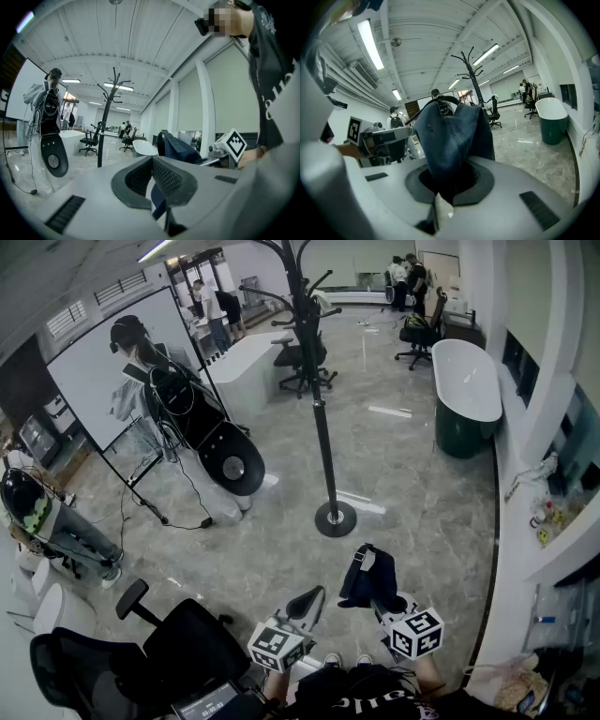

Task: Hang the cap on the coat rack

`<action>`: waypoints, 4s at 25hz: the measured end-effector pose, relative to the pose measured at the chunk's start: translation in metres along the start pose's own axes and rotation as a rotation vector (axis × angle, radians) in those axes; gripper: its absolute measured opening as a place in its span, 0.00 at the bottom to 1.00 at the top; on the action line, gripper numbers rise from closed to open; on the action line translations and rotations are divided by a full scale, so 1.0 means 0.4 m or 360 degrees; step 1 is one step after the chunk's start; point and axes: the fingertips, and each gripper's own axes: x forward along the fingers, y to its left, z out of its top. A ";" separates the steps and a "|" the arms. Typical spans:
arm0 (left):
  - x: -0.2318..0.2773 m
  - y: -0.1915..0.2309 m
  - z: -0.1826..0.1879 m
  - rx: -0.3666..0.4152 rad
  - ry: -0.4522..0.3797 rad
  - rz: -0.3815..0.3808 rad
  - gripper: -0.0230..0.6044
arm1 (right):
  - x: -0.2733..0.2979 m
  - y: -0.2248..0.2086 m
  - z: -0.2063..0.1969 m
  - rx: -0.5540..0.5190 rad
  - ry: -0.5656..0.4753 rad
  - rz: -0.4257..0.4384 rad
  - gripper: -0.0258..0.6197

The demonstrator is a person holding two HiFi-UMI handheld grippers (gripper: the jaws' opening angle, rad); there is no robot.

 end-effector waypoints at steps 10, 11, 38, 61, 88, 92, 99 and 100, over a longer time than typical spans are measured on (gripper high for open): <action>0.064 -0.043 -0.011 0.0012 0.0002 -0.0012 0.04 | -0.014 -0.068 -0.012 0.0006 0.0008 0.0009 0.09; 0.066 -0.049 -0.021 0.0006 0.0015 -0.0013 0.04 | -0.014 -0.073 -0.022 0.0014 0.0018 0.0011 0.09; 0.255 0.478 0.095 -0.0013 -0.0046 -0.0100 0.04 | 0.446 -0.159 0.179 0.0011 0.0014 -0.0149 0.09; 0.322 0.882 0.169 0.0022 -0.0058 -0.0252 0.04 | 0.859 -0.175 0.707 -0.0442 -0.0205 -0.0315 0.09; 0.651 1.069 0.266 0.0016 -0.0097 -0.0057 0.04 | 1.138 -0.394 1.398 -0.0685 -0.0521 -0.0457 0.09; 0.661 1.101 0.262 0.0022 -0.0105 -0.0002 0.04 | 1.178 -0.401 1.451 -0.0721 -0.0522 -0.0486 0.09; 0.663 1.145 0.246 -0.0004 -0.0100 0.0076 0.04 | 1.255 -0.440 1.463 -0.0767 -0.0423 -0.0527 0.09; 0.665 1.149 0.243 -0.0008 -0.0096 0.0080 0.04 | 1.265 -0.450 1.460 -0.0767 -0.0407 -0.0533 0.09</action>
